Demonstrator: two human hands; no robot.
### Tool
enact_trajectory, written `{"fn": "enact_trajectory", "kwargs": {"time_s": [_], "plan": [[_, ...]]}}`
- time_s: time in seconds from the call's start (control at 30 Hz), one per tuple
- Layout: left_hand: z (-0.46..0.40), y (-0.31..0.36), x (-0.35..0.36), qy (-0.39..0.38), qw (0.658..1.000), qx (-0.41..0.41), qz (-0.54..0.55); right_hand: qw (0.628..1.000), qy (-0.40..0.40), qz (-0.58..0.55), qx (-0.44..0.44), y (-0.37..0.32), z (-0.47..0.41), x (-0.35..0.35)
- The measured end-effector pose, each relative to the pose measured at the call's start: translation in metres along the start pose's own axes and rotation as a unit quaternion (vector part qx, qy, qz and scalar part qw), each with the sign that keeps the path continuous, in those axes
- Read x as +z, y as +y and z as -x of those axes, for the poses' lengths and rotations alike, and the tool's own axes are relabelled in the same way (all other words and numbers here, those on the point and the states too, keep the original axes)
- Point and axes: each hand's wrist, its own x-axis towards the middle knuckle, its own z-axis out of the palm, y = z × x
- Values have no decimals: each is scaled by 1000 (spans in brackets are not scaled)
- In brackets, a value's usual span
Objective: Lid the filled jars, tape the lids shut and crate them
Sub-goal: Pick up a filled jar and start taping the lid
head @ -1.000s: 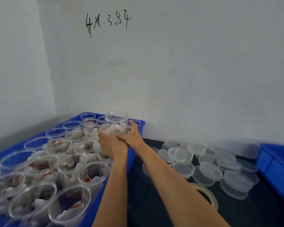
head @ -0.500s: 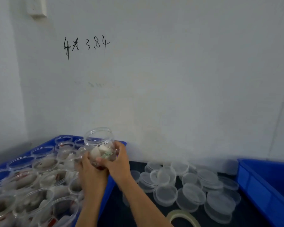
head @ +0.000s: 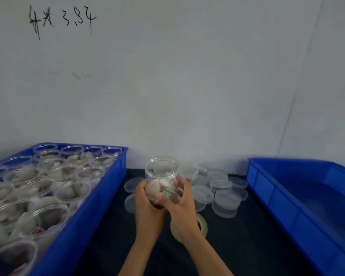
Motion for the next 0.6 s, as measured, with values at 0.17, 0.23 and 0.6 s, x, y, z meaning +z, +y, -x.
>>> {"fn": "enact_trajectory", "kwargs": {"time_s": [0.17, 0.23, 0.6], "plan": [[24, -30, 4, -54, 998, -31, 10, 1000, 7, 22, 22, 30, 21, -15], [27, -42, 0, -64, 997, -46, 5, 999, -8, 24, 26, 41, 25, -17], [25, -81, -7, -74, 995, -66, 23, 998, -35, 48, 22, 84, 38, -14]]}}
